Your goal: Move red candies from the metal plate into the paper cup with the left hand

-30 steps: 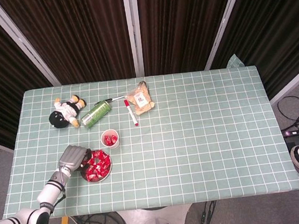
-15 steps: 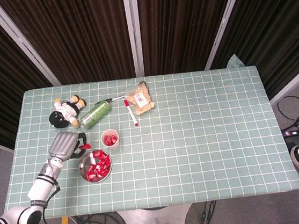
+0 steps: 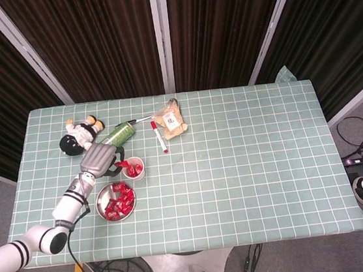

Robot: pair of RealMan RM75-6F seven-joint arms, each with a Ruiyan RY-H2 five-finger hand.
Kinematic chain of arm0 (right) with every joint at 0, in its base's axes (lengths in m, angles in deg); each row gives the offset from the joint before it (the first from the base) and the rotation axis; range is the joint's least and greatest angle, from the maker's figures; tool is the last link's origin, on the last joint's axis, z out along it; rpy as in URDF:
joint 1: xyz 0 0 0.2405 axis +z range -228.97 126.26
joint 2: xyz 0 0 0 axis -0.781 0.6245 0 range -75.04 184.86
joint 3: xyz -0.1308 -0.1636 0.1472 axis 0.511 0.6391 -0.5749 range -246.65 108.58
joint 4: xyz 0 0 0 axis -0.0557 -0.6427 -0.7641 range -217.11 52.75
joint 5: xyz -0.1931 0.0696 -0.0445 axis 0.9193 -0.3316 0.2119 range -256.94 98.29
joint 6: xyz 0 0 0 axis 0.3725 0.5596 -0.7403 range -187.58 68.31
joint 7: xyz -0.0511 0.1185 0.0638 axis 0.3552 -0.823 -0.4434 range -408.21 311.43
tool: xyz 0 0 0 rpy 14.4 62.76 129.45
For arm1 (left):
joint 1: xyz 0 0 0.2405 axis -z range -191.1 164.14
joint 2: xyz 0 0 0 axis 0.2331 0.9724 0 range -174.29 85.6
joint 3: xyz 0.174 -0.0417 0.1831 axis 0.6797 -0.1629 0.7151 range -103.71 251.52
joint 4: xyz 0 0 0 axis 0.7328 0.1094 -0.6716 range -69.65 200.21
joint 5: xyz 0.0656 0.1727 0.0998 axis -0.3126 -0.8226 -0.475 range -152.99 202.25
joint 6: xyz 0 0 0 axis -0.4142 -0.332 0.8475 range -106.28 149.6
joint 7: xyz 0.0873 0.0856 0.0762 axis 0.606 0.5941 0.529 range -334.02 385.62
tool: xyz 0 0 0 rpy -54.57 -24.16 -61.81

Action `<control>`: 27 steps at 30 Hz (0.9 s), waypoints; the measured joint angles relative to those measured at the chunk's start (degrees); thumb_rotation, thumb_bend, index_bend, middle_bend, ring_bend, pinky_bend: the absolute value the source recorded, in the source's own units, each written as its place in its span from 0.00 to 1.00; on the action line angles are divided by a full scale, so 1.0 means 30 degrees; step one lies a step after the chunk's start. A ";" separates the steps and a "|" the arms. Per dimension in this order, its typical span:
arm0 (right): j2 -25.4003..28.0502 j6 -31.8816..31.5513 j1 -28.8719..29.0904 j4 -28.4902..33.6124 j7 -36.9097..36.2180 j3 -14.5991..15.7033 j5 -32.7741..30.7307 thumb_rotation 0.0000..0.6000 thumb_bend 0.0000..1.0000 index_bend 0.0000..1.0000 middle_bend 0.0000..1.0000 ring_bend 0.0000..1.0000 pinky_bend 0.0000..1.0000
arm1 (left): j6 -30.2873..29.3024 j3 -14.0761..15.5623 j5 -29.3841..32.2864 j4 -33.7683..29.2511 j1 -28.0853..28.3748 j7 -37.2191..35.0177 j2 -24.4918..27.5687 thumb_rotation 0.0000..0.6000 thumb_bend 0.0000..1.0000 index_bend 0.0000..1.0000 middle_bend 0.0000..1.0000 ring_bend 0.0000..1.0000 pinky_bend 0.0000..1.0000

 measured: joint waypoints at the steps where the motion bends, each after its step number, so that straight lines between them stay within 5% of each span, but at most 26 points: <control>1: 0.0006 0.0014 0.0018 0.0001 -0.0037 0.0017 0.0057 1.00 0.10 0.00 0.12 0.07 0.24 | 0.0098 0.0008 0.0125 0.0086 0.0102 0.0142 -0.0096 1.00 0.34 0.60 1.00 0.96 1.00; 10: -0.0056 0.0064 0.0083 -0.0096 -0.0150 0.0043 0.0113 1.00 0.10 0.00 0.12 0.07 0.24 | 0.0432 0.0225 0.0541 0.0366 0.0586 0.0441 -0.0654 1.00 0.34 0.59 1.00 0.96 1.00; 16: -0.0114 0.0518 0.0265 -0.0150 -0.0222 0.0235 0.0341 1.00 0.10 0.00 0.10 0.04 0.19 | 0.0740 0.0423 0.0537 0.0176 0.0847 0.0633 -0.0601 1.00 0.34 0.38 1.00 0.95 1.00; 27: -0.0238 0.0828 0.0831 -0.0301 -0.0379 0.0217 0.0953 1.00 0.10 0.00 0.10 0.03 0.16 | -0.1298 0.0541 0.0192 -0.1328 0.0080 0.0787 0.0389 1.00 0.34 0.36 0.99 0.95 1.00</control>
